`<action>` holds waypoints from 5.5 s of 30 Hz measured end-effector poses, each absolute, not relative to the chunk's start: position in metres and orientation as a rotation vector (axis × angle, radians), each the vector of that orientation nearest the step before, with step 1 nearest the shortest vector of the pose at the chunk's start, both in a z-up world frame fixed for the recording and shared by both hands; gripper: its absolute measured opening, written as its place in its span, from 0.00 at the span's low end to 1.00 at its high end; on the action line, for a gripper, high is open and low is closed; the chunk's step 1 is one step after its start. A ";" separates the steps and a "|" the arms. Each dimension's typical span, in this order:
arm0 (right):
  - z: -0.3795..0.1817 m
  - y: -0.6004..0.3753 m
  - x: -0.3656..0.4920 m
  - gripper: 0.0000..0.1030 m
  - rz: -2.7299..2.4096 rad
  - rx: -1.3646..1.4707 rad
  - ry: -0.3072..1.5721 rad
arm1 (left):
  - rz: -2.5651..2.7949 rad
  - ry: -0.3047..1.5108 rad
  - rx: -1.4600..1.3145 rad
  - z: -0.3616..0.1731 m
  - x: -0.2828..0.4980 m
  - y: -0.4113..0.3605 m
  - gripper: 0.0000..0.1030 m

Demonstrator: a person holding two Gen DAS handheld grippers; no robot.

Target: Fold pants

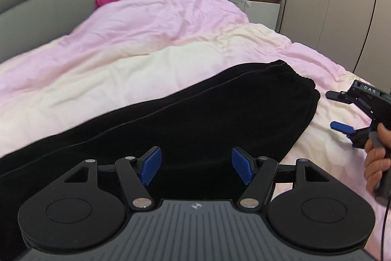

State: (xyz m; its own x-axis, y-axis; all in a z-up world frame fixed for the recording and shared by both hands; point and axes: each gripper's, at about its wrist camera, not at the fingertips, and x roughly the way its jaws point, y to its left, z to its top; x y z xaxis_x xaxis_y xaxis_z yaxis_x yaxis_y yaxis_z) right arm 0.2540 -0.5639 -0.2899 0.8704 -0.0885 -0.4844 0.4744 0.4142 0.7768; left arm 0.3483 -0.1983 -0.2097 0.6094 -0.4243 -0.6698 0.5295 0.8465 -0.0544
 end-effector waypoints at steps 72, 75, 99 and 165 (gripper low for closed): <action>-0.305 -0.259 0.325 0.38 0.499 -0.939 0.532 | -0.170 0.795 -0.341 -0.209 0.329 -0.014 0.60; -0.276 -0.261 0.319 0.43 0.562 -0.814 0.568 | -0.158 0.779 -0.294 -0.200 0.323 0.002 0.62; -0.255 -0.317 0.325 0.41 0.391 0.008 0.658 | -0.361 0.824 -0.021 -0.212 0.394 -0.126 0.69; -0.291 0.115 0.224 0.50 0.644 -0.684 0.488 | 0.027 0.698 -1.197 -0.312 0.295 0.367 0.80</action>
State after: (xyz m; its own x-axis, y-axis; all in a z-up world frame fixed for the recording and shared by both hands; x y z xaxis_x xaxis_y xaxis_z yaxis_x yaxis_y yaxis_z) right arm 0.2242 0.1151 -0.2907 0.7028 0.3786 -0.6023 -0.6824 0.5983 -0.4201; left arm 0.2946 0.3671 -0.3119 0.7929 -0.3356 -0.5086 -0.3742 0.3907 -0.8410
